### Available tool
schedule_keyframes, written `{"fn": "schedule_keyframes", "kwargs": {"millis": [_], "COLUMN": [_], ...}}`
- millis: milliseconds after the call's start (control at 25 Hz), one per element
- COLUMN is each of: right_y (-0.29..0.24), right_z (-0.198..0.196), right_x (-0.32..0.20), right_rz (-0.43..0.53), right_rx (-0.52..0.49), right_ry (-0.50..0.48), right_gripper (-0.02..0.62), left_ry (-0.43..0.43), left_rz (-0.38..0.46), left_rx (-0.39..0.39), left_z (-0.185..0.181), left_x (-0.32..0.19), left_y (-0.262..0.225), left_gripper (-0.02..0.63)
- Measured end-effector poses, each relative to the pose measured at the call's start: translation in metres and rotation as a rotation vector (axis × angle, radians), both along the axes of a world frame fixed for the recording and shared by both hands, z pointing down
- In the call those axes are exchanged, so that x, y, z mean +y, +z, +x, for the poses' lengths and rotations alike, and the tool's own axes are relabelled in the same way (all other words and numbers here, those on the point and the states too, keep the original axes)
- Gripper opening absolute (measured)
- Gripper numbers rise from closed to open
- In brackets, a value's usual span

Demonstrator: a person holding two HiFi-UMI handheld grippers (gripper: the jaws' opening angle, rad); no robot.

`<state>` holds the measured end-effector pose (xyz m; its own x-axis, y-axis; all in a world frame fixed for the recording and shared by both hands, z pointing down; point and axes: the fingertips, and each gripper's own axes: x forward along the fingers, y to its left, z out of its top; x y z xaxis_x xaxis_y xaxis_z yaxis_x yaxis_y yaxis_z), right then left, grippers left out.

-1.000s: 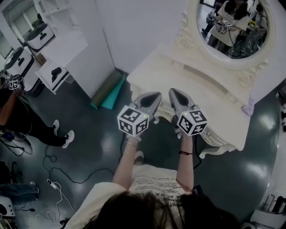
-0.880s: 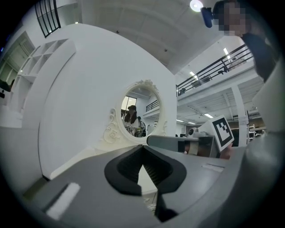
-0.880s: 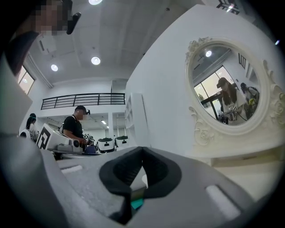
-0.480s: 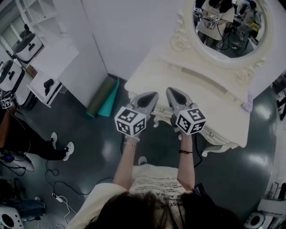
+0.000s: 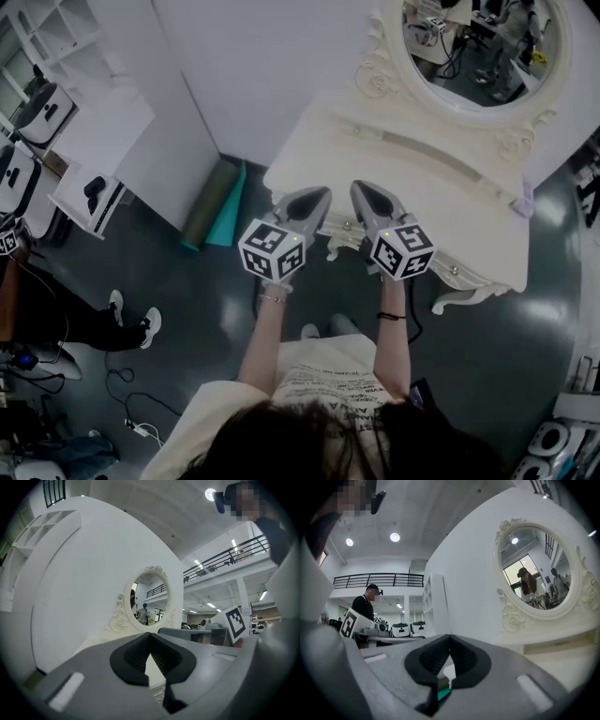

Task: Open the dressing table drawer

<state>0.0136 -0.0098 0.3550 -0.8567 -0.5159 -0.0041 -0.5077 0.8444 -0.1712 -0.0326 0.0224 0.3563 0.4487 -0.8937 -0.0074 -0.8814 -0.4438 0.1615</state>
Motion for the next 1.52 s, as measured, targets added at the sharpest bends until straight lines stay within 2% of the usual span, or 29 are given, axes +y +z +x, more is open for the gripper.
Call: {"fn": "schedule_keyframes", "kwargs": {"millis": [360, 720, 1120, 1520], "right_y": [0.012, 0.007, 0.014, 0.023], "right_z": [-0.009, -0.028, -0.046, -0.036], "right_x": [-0.015, -0.067, -0.125, -0.173], "right_rz": [-0.013, -0.011, -0.031, -0.079], "right_rx": [0.011, -0.011, 0.013, 0.036], "right_ry": [0.000, -0.015, -0.059, -0.035], "right_gripper": [0.003, 0.003, 0.003, 0.003], "left_ry": [0.018, 0.015, 0.020, 0.004], "left_rz": [-0.011, 0.009, -0.008, -0.057], "left_rx": [0.002, -0.024, -0.001, 0.020], "left_z": [-0.002, -0.023, -0.025, -0.029], "left_x": [-0.014, -0.063, -0.125, -0.164], "left_y": [0.009, 0.000, 0.009, 0.018], "left_gripper": [-0.002, -0.002, -0.002, -0.002]}}
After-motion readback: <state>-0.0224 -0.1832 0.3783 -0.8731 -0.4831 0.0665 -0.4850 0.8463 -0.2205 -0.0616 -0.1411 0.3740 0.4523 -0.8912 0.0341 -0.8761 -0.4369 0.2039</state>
